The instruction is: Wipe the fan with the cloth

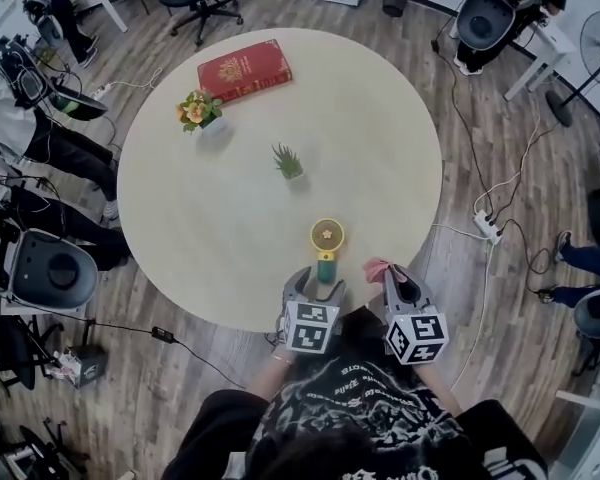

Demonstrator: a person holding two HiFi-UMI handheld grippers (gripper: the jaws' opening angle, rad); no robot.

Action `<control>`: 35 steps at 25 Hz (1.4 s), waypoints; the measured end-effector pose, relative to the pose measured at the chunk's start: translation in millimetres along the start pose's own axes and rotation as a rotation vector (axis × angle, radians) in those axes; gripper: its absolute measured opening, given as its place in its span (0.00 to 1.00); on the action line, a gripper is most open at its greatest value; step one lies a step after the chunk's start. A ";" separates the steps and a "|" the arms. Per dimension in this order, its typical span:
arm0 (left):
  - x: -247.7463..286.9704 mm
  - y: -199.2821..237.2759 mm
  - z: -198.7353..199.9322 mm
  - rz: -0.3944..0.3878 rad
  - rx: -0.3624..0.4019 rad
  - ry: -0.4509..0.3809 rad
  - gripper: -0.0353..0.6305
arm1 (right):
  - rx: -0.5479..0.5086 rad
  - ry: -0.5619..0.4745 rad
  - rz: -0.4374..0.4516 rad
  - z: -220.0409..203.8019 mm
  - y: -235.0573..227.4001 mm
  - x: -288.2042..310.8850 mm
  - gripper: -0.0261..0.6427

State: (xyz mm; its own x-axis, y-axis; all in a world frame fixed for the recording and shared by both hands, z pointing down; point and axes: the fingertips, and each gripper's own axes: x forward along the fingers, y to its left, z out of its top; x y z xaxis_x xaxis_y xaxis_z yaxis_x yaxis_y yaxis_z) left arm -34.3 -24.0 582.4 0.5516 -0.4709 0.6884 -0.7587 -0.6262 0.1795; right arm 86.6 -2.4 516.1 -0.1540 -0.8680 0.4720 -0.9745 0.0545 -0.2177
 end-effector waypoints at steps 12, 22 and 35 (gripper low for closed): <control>19.5 6.3 -5.2 0.110 -0.085 0.094 0.47 | -0.169 0.046 0.261 54.7 1.5 53.5 0.10; 27.9 9.8 -7.2 0.148 -0.081 0.101 0.45 | -0.273 0.129 0.483 45.5 38.2 81.1 0.10; 32.2 20.6 -11.0 0.160 -0.109 0.112 0.33 | -0.383 0.376 0.855 10.3 106.7 89.8 0.10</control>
State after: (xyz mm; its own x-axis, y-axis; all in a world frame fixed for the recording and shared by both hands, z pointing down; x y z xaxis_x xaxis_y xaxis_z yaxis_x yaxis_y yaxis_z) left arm -36.0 -45.3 615.9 0.3840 -0.4834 0.7867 -0.8699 -0.4751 0.1327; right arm -29.5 -79.5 526.4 -0.8027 -0.2556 0.5389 -0.4900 0.7978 -0.3514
